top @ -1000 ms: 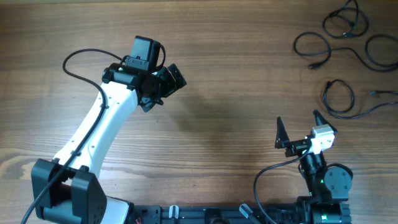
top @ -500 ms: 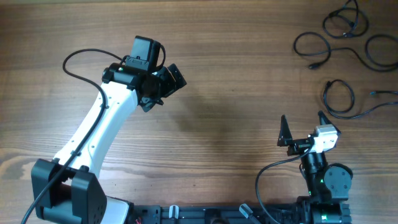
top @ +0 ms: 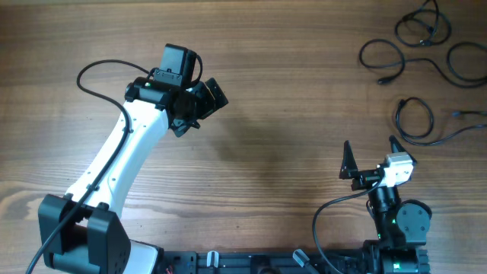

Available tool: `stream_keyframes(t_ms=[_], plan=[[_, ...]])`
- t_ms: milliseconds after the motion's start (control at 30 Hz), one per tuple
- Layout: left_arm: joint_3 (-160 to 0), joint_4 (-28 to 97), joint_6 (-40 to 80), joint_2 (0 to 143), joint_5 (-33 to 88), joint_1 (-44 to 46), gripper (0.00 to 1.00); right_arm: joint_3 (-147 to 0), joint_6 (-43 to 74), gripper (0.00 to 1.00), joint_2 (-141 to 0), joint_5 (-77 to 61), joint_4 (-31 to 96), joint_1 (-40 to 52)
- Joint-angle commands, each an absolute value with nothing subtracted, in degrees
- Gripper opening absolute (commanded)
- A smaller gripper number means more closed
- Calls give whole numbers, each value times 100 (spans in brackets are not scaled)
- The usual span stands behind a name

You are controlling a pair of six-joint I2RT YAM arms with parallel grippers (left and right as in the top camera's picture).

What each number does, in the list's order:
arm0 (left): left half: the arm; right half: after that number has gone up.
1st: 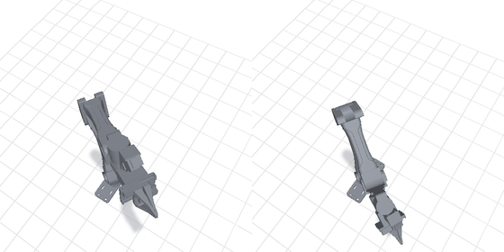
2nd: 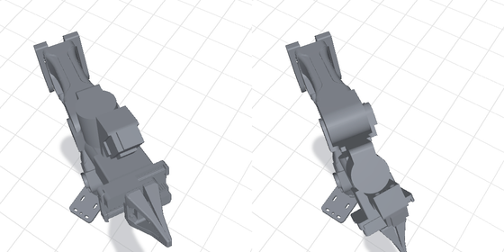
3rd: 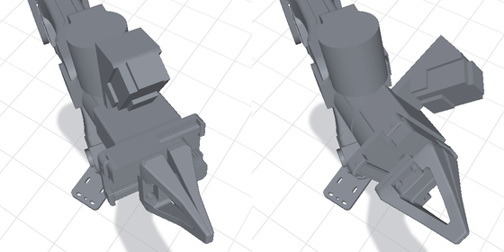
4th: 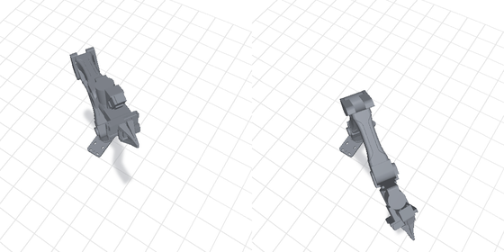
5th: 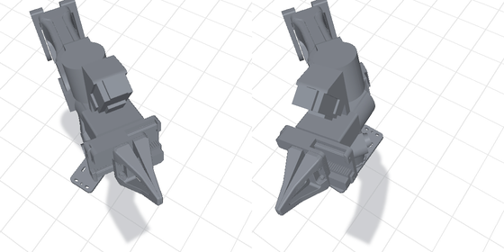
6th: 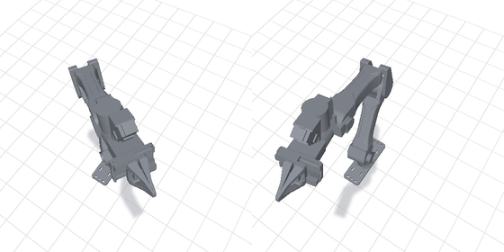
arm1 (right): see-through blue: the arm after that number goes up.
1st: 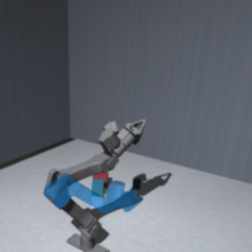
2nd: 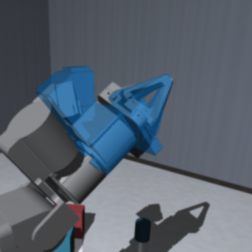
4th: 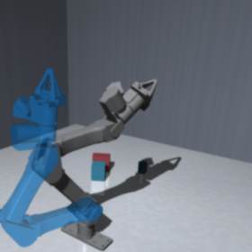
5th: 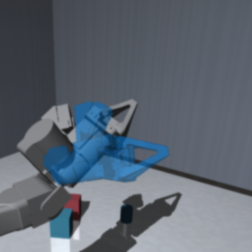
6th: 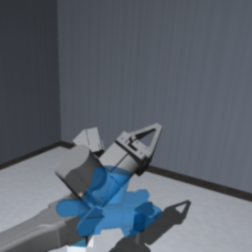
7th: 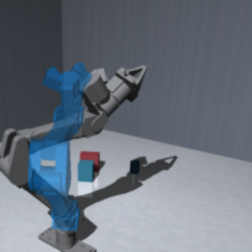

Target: Untangle cables

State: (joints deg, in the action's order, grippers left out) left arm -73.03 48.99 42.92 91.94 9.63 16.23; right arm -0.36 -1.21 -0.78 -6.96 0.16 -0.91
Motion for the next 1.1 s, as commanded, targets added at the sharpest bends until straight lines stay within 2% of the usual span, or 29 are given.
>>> stream_keyframes(t_ms=[0, 967, 1067], plan=[[-7319, 4884, 4285, 9207, 884, 1586, 100, -36, -139, 100, -21, -596, -14, -60], [-7319, 4904, 4283, 9207, 878, 1586, 100, -36, -139, 99, -21, -596, -14, -60], [-7319, 5214, 4244, 9192, 655, 1619, 100, -36, -141, 100, -21, -596, -14, -60]])
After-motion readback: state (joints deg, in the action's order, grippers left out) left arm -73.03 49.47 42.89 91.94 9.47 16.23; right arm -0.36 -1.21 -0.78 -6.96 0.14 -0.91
